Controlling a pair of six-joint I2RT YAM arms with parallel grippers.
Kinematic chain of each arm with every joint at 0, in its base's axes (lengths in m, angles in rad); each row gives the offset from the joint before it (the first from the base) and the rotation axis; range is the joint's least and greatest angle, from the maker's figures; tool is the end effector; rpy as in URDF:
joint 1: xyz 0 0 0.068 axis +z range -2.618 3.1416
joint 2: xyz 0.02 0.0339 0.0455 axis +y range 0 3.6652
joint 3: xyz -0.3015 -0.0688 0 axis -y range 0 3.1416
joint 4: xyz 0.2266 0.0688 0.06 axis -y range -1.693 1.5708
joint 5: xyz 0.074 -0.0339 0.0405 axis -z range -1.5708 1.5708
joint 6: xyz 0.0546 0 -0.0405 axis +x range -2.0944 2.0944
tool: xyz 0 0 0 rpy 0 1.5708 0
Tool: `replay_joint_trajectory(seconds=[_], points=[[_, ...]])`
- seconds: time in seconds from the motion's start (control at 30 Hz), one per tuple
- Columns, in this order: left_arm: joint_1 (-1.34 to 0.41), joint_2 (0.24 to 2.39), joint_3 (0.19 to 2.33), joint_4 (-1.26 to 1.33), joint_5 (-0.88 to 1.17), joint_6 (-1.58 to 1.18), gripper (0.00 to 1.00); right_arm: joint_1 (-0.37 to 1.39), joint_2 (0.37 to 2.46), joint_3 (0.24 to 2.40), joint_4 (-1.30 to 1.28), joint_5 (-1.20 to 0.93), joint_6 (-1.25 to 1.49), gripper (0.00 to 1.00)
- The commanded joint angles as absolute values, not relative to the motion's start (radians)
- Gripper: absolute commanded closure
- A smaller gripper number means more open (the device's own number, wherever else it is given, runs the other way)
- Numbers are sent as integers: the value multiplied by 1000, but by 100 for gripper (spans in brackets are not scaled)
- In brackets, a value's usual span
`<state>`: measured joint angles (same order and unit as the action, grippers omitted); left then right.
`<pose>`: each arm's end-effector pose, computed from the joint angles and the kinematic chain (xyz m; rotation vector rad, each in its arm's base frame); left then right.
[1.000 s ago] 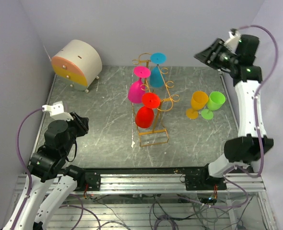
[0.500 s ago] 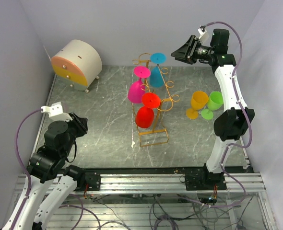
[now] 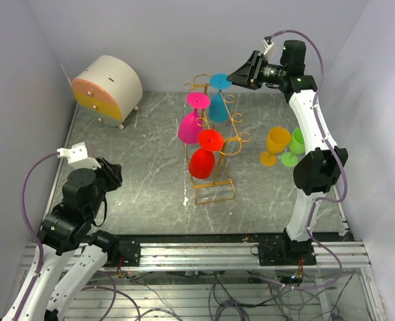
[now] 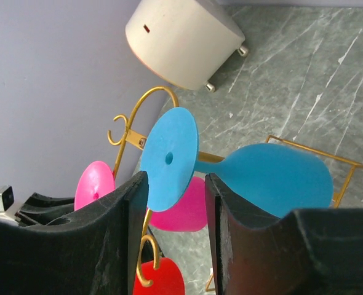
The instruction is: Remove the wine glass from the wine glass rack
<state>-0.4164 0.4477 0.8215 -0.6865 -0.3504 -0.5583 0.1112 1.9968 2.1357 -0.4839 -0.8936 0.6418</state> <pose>0.0592 -0.0057 0.3441 -0.3714 1.8410 -0.3434 0.4550 0.0936 0.4423 -0.1201 2.0104 1.3438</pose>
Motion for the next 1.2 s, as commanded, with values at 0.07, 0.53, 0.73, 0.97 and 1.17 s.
replay_joint_trajectory(seconds=[0.07,0.53,0.73,0.97,1.17], points=[[-431,448,834,-686,-389,-572,60,128,2039,2157,-471,-886,629,61],[-433,454,833,-687,-397,-574,60,132,2026,2132,-403,-903,677,98],[-436,457,834,-686,-396,-574,60,132,1965,2071,-320,-883,751,100],[-437,460,834,-687,-396,-574,60,123,1877,1929,-133,-840,910,100],[-441,453,834,-689,-400,-575,60,116,1840,1873,-83,-797,959,100]])
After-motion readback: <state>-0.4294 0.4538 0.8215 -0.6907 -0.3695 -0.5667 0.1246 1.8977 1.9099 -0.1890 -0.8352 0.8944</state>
